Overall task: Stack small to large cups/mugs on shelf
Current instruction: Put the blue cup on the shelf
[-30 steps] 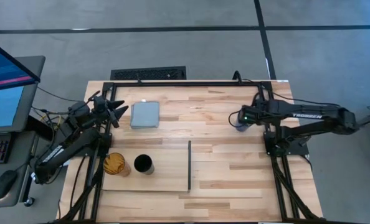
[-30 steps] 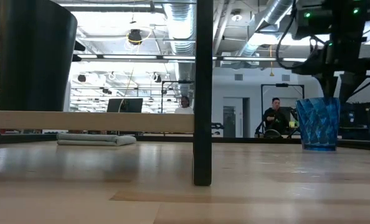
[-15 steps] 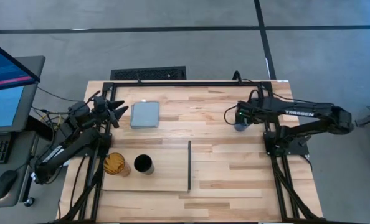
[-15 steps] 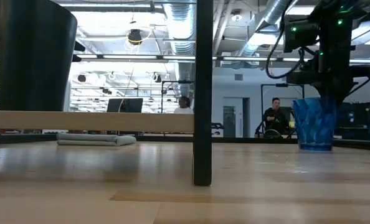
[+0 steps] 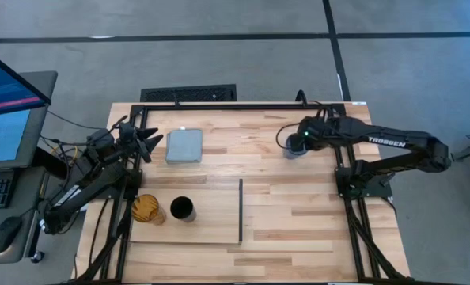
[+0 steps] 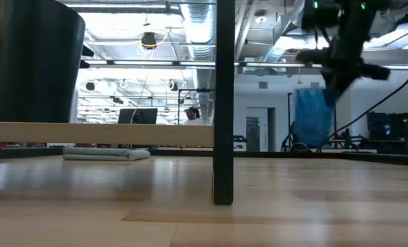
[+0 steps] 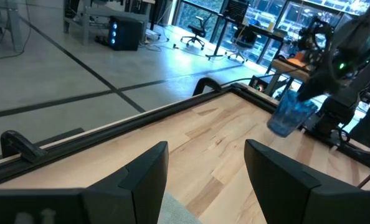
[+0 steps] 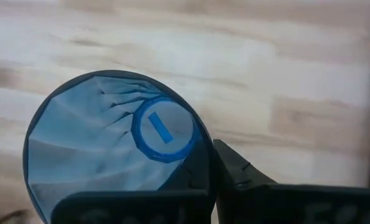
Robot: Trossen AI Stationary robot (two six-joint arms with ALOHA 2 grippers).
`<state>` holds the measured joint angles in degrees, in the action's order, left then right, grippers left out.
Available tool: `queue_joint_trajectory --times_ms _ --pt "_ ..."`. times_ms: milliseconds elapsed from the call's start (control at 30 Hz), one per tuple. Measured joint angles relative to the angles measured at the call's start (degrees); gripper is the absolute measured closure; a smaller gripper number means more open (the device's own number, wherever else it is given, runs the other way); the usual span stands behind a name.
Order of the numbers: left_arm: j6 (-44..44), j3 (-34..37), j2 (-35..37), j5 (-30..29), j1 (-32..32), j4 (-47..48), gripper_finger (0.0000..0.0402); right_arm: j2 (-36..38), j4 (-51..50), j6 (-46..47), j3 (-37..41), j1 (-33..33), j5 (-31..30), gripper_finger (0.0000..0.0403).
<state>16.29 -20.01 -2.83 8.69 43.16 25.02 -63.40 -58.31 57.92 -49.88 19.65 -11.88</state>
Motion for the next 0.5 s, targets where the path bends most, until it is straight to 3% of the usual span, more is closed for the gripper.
queue_joint_trajectory --times_ms 267,500 --pt "0.0 0.0 0.0 0.0 0.0 0.0 0.0198 -2.0 0.7 -4.5 -14.4 -2.8 -0.1 0.0393" --pt "0.0 0.0 0.0 0.5 0.0 0.0 0.0198 -10.5 -0.9 -9.2 -30.1 -8.2 -0.2 0.0393"
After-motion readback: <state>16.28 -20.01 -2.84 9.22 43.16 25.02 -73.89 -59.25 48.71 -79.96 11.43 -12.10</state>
